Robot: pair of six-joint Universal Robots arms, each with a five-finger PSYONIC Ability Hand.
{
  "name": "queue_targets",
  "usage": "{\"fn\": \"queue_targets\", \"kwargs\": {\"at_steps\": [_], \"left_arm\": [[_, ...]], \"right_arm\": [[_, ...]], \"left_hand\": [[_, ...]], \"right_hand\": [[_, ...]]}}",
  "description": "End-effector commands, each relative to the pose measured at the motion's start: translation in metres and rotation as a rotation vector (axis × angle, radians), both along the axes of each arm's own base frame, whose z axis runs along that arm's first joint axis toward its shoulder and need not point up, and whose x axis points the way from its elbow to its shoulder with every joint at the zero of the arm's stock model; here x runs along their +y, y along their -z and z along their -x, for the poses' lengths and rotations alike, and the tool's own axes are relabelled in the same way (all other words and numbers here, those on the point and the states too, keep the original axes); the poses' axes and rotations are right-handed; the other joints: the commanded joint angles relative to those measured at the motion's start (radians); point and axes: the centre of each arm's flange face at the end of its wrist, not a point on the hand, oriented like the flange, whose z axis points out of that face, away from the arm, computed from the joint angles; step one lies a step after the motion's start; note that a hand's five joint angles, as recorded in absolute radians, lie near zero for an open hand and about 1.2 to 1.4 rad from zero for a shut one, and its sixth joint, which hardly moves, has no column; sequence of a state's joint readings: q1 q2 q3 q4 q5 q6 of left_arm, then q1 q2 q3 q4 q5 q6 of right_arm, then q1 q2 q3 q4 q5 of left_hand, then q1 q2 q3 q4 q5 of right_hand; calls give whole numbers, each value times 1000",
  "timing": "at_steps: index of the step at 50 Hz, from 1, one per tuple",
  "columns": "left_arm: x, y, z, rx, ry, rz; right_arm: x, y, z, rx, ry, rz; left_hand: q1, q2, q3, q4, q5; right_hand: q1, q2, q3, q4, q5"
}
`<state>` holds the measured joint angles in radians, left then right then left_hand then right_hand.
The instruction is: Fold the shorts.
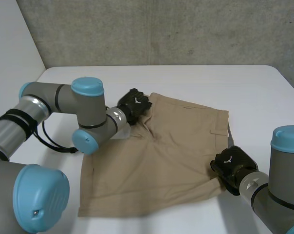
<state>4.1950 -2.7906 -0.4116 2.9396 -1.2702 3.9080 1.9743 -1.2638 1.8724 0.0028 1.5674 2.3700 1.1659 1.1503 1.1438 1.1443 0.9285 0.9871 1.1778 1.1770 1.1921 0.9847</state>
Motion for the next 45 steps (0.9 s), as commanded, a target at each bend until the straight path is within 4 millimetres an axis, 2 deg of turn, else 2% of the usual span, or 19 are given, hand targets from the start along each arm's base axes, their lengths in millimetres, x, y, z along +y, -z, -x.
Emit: {"fn": "queue_targets", "kwargs": {"at_steps": [1,4,7,10,15,17,19,20,27,33,38,39,45], "left_arm": [[-24,-12,-31,-40,-215,20],[-24,-13,-41,-69,-270,5],[-14,-5,-50,-117,-305,-46],[-1,-8,-59,-137,-316,-91],[14,-12,-66,-146,-322,-122],[18,-14,-66,-127,-326,-135],[19,-20,-66,-108,-330,-136],[19,-31,-65,-73,-335,-128],[10,-67,-58,100,-340,-43],[8,-75,-51,149,-272,-5],[8,-72,-42,170,-137,-23],[8,-63,-37,167,-85,-43],[1,-40,-33,147,-68,-81]], "right_arm": [[-1,-1,0,-2,2,3],[-2,-1,0,-4,2,8],[-1,-1,0,-3,1,5],[0,-1,0,-2,-2,3],[2,0,-1,-1,-9,1],[2,0,-2,0,-9,1],[2,0,-2,0,-9,1],[2,0,-2,0,-9,1],[3,0,-2,0,-10,-1],[3,1,-2,0,-10,-1],[3,2,-2,2,-10,-3],[3,2,-2,2,-10,-3],[2,4,-2,2,-9,-5]], "left_hand": [[230,246,252,252,293],[230,246,252,252,293],[230,246,252,252,293],[219,235,241,241,282],[69,85,92,91,132],[-141,-125,-119,-119,-78],[-285,-270,-263,-264,-222],[-330,-314,-307,-308,-267],[-415,-400,-393,-394,-352],[-450,-435,-428,-429,-387],[-474,-458,-452,-452,-411],[-503,-487,-481,-481,-440],[-541,-526,-519,-520,-478]], "right_hand": [[409,218,219,204,237],[409,218,219,204,237],[409,218,219,204,237],[409,218,219,204,237],[409,218,219,204,237],[409,218,219,204,237],[409,218,219,204,237],[409,218,219,204,237],[409,218,219,204,237],[409,218,219,204,237],[409,218,219,204,237],[409,218,219,204,237],[409,218,219,204,237]]}}
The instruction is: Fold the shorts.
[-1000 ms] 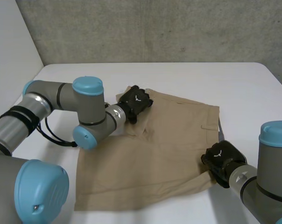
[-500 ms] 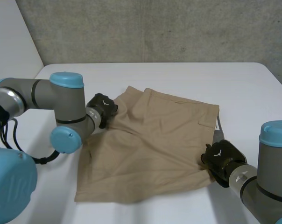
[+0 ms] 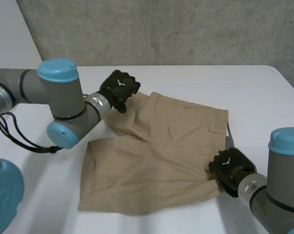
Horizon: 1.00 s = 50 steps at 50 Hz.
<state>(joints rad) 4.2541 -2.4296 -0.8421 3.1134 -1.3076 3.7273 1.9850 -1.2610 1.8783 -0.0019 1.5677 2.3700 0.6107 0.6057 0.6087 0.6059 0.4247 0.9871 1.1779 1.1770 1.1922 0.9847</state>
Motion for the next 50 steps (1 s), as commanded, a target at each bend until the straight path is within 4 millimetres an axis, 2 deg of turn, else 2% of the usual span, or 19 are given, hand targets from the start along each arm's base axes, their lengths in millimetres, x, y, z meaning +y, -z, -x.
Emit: {"fn": "queue_targets", "kwargs": {"at_steps": [1,5,6,7,10,12,16,22,30,31,32,33,34,37,44,48,50], "left_arm": [[-7,31,8,-22,69,-56],[-11,42,7,-33,61,-81],[-15,46,3,-39,45,-90],[-17,48,1,-41,34,-94],[-25,52,-10,-60,-39,-105],[-28,51,-15,-76,-87,-100],[-29,53,-26,-159,-183,-69],[-18,63,-35,-327,-230,-34],[-7,66,-36,-353,-213,-49],[-7,64,-34,-344,-211,-41],[-8,61,-32,-333,-208,-31],[-8,55,-29,-302,-203,-19],[-8,51,-28,-282,-199,-13],[-7,32,-20,-168,-165,-10],[-3,15,-6,-10,-30,-54],[-4,21,-1,-2,25,-61],[-7,34,1,-12,28,-75]], "right_arm": [[-1,2,0,1,3,-1],[-2,2,0,1,4,1],[-2,2,0,0,4,2],[-2,2,0,-1,4,3],[-3,4,0,1,6,-1],[-3,5,0,3,6,-4],[-3,5,0,3,6,-4],[-4,4,0,1,7,-1],[-4,4,0,1,7,1],[-4,4,0,1,7,1],[-4,4,0,1,6,1],[-4,4,0,1,6,1],[-4,4,0,1,6,1],[-3,4,-1,1,3,-1],[-3,4,-1,1,3,1],[-3,5,-1,2,3,-2],[-3,6,-1,3,3,-5]], "left_hand": [[14,19,16,19,25],[101,106,103,106,113],[300,305,302,304,311],[397,402,399,402,409],[676,681,678,681,687],[765,770,767,770,776],[786,791,788,790,797],[786,791,788,790,797],[786,791,788,790,797],[693,698,695,698,704],[509,514,511,514,520],[129,134,131,134,141],[12,17,14,17,24],[-36,-31,-34,-31,-25],[-80,-75,-78,-75,-69],[-74,-69,-72,-69,-63],[-74,-69,-72,-69,-63]], "right_hand": [[409,218,219,204,237],[409,218,219,204,237],[409,218,219,204,237],[409,218,219,204,237],[409,218,219,204,237],[409,218,219,204,237],[409,218,219,204,237],[409,218,219,204,237],[409,218,219,204,237],[409,218,219,204,237],[409,218,219,204,237],[409,218,219,204,237],[409,218,219,204,237],[409,218,219,204,237],[409,218,219,204,237],[409,218,219,204,237],[409,218,219,204,237]]}}
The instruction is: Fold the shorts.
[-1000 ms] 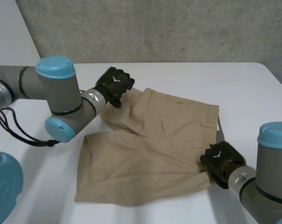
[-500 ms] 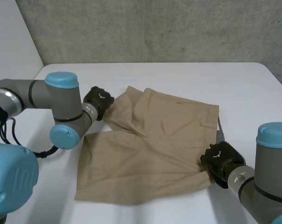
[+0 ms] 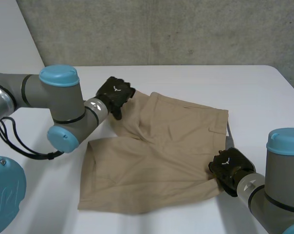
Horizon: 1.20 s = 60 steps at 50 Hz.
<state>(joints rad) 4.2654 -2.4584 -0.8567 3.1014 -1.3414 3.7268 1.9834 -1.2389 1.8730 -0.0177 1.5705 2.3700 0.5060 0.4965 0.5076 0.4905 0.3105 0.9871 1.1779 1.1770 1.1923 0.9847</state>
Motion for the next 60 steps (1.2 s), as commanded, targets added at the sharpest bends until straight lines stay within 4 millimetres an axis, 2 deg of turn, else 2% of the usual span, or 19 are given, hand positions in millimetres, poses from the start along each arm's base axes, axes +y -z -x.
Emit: {"fn": "queue_targets", "kwargs": {"at_steps": [1,6,13,14,18,24,30,37,44,48,51,53,55,56,57,60], "left_arm": [[-4,20,9,14,73,-31],[-11,34,13,-17,81,-10],[-20,44,8,-45,40,1],[-22,44,5,-50,21,-1],[-22,40,0,-70,-19,-7],[-12,52,-11,-189,-74,-42],[2,55,-26,-285,-128,-70],[4,60,-36,-330,-212,-87],[8,61,-40,-364,-256,-102],[14,54,-44,-362,-251,-119],[17,51,-44,-360,-250,-119],[18,49,-42,-357,-246,-113],[18,44,-42,-348,-247,-104],[17,36,-41,-336,-252,-87],[17,31,-41,-328,-254,-77],[16,12,-41,-293,-265,-40]], "right_arm": [[0,3,0,3,-1,-9],[0,6,0,7,-1,-17],[-1,8,0,11,2,-25],[-2,8,0,9,2,-23],[-4,8,0,7,6,-16],[-4,7,0,6,6,-14],[-3,7,0,6,6,-13],[-2,7,0,7,3,-14],[-1,7,0,7,2,-16],[-1,7,0,7,3,-16],[-1,7,0,6,2,-14],[-1,7,0,7,0,-16],[0,7,0,8,0,-17],[0,7,0,8,0,-15],[0,7,0,7,1,-16],[0,6,0,5,0,-15]], "left_hand": [[30,40,29,46,51],[110,119,108,125,130],[585,594,583,600,606],[713,723,712,729,734],[890,900,888,906,911],[890,900,889,906,911],[890,900,889,906,911],[890,900,889,906,911],[890,900,889,906,911],[890,900,889,906,911],[806,815,804,821,827],[671,681,670,687,692],[431,441,430,447,452],[119,128,117,134,140],[26,35,24,41,47],[-43,-33,-44,-27,-22]], "right_hand": [[409,218,219,204,237],[409,218,219,204,237],[409,218,219,204,237],[409,218,219,204,237],[409,218,219,204,237],[409,218,219,204,237],[409,218,219,204,237],[409,218,219,204,237],[409,218,219,204,237],[409,218,219,204,237],[409,218,219,204,237],[409,218,219,204,237],[409,218,219,204,237],[409,218,219,204,237],[409,218,219,204,237],[409,218,219,204,237]]}}
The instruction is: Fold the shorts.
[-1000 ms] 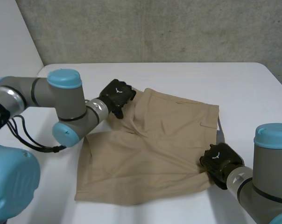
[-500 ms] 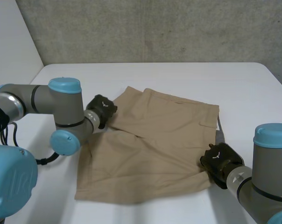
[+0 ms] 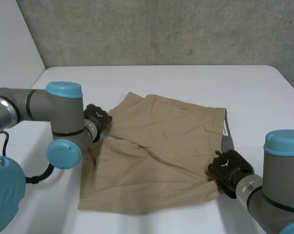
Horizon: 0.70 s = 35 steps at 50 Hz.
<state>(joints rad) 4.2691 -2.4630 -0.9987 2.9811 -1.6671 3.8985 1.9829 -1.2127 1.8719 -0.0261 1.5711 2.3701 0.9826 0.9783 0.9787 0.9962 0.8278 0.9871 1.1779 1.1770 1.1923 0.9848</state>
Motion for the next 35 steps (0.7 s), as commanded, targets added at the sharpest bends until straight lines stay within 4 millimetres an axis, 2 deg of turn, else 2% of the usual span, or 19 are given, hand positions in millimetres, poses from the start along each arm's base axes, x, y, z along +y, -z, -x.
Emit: {"fn": "queue_targets", "kwargs": {"at_steps": [1,5,8,11,12,15,17,19,20,23,24,28,35], "left_arm": [[-1,-40,2,66,-8,87],[4,-67,-5,139,-40,110],[17,-84,-14,197,-69,100],[28,-92,-25,233,-93,78],[38,-94,-33,253,-104,54],[57,-96,-40,285,-95,12],[79,-97,-44,318,-66,-32],[93,-95,-47,338,-51,-68],[109,-91,-51,353,-40,-111],[131,-82,-54,370,-30,-178],[144,-75,-58,374,-33,-219],[167,-67,-64,376,-43,-272],[186,-54,-68,348,-44,-329]], "right_arm": [[0,-1,0,-2,0,2],[-3,-2,1,-8,10,8],[-4,-4,1,-16,16,11],[-6,-6,0,-46,37,6],[-7,-6,0,-58,45,5],[-10,-9,-2,-113,79,-4],[-11,-11,-3,-138,95,-7],[-14,-13,-4,-177,118,-12],[-15,-14,-4,-189,126,-13],[-17,-17,-6,-233,151,-19],[-18,-17,-6,-243,159,-21],[-22,-20,-5,-290,195,-28],[-25,-20,-3,-308,216,-31]], "left_hand": [[-534,-530,-530,-548,-554],[-534,-530,-530,-548,-554],[-528,-524,-525,-542,-548],[-528,-524,-525,-542,-548],[-531,-527,-527,-545,-551],[-528,-524,-525,-542,-548],[-522,-518,-519,-536,-542],[-522,-518,-519,-536,-542],[-517,-512,-513,-530,-536],[-508,-504,-504,-521,-528],[-499,-495,-495,-513,-519],[-487,-483,-483,-501,-507],[-478,-474,-475,-492,-498]], "right_hand": [[409,218,219,204,237],[409,218,219,204,237],[409,218,219,204,237],[409,218,219,204,237],[409,218,219,204,237],[409,218,219,204,237],[409,218,219,204,237],[409,218,219,204,237],[409,218,219,204,237],[409,218,219,204,237],[409,218,219,204,237],[409,218,219,204,237],[409,218,219,204,237]]}}
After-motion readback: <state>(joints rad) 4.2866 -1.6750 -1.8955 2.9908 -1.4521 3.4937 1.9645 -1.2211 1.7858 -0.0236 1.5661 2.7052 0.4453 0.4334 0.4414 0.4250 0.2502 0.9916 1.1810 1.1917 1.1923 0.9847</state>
